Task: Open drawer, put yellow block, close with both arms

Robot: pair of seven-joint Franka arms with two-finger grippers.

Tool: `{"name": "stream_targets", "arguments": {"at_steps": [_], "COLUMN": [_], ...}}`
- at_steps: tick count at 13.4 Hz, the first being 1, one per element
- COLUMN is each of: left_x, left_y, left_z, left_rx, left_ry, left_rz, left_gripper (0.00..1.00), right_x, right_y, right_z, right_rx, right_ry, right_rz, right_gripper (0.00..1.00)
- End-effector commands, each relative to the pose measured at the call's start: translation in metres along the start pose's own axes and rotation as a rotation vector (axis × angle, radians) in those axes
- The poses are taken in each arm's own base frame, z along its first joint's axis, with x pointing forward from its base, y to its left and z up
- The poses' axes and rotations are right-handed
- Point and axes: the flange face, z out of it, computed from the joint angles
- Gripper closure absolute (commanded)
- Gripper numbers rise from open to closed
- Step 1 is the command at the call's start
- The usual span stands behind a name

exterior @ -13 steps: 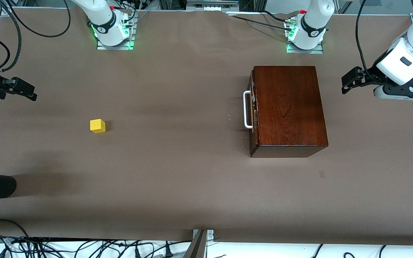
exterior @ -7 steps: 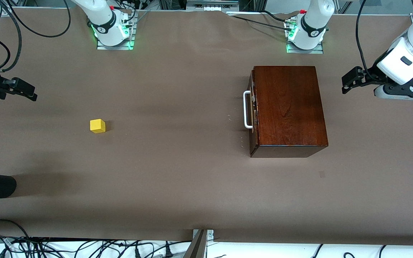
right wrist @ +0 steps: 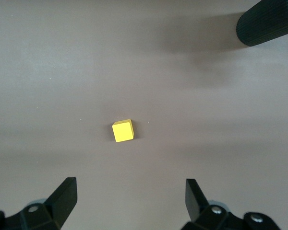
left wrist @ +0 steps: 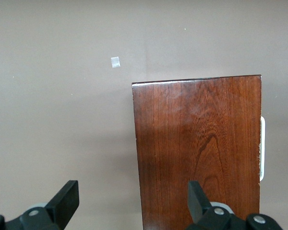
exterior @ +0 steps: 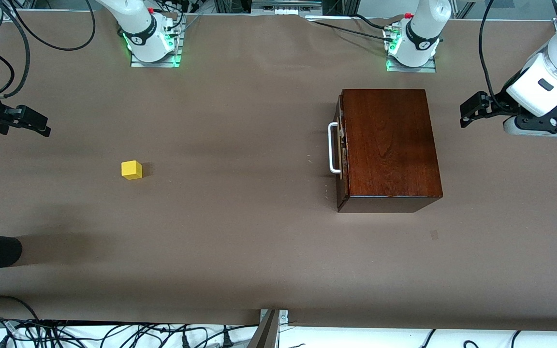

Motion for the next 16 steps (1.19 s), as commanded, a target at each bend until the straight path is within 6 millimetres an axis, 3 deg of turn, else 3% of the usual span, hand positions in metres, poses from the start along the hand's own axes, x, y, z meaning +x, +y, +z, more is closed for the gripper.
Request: {"name": "stream_targets", "arguments": {"at_steps": [1,6,16], "left_x": [0.001,0.004,0.007], "left_y": [-0.001,0.008,0.011], "left_z": [-0.003,0.004,-0.002], "left_rx": [0.019,0.023,0.02], "left_ry": [0.012,0.001,0.032], "left_rz": [0.013,0.012,0.033], "left_gripper": [0.0,0.0,0.0], "right_x": [-0.001,0.0,-0.001], "right_y": [0.001,0.001,0.0], "right_z": [-0.005,-0.005,-0.005], "right_rx": [0.004,0.004,0.004], "right_ry": [0.004,0.006,0.001], "right_rz": [0.0,0.001,0.003], "right_gripper": [0.0,0.0,0.0]}}
